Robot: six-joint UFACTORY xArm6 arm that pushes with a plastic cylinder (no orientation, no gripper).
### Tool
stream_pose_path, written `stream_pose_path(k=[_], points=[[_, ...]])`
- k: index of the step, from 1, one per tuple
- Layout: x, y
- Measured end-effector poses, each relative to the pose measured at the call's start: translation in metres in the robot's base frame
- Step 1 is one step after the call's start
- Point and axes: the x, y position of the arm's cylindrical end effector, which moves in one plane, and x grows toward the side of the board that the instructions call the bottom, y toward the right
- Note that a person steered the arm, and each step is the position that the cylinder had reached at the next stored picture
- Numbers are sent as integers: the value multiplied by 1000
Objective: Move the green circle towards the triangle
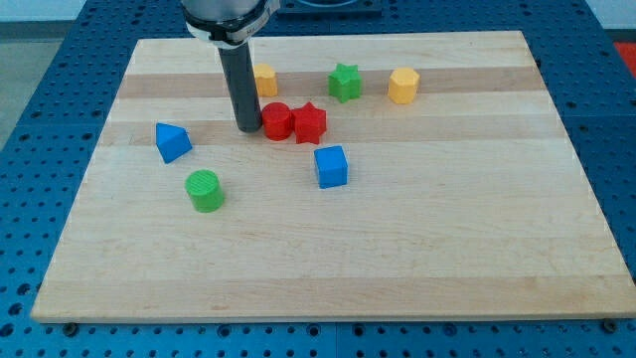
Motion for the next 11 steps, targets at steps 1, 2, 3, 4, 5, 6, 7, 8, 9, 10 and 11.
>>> stream_pose_path(k=[1, 2, 3, 4, 5, 6, 7, 8, 9, 10, 11], points=[[35, 0], [78, 0], [103, -2], [144, -2], [149, -4], [149, -18], [149, -32], [149, -34], [137, -34], [124, -34], [108, -38]])
